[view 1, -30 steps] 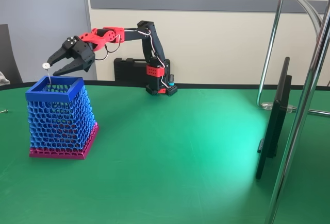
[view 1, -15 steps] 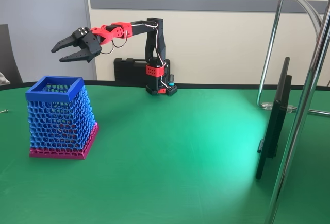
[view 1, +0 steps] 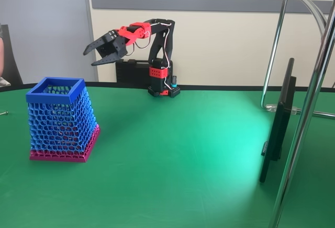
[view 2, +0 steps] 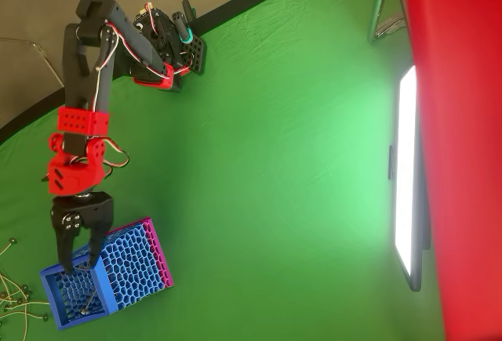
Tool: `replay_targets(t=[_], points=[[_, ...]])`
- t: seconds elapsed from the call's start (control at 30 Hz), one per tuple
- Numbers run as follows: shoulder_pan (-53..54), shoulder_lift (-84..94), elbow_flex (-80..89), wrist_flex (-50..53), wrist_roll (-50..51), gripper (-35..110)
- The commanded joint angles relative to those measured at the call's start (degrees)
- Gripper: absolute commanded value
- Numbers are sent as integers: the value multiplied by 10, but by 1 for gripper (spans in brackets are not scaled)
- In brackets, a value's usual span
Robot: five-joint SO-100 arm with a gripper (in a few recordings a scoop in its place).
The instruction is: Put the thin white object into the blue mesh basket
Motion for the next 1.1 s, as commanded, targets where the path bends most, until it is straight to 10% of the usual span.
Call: replay_targets(t=[0.0,1.07], points=[[-33,55,40,-9,-40,21],[-220,545,605,40,-246,0]])
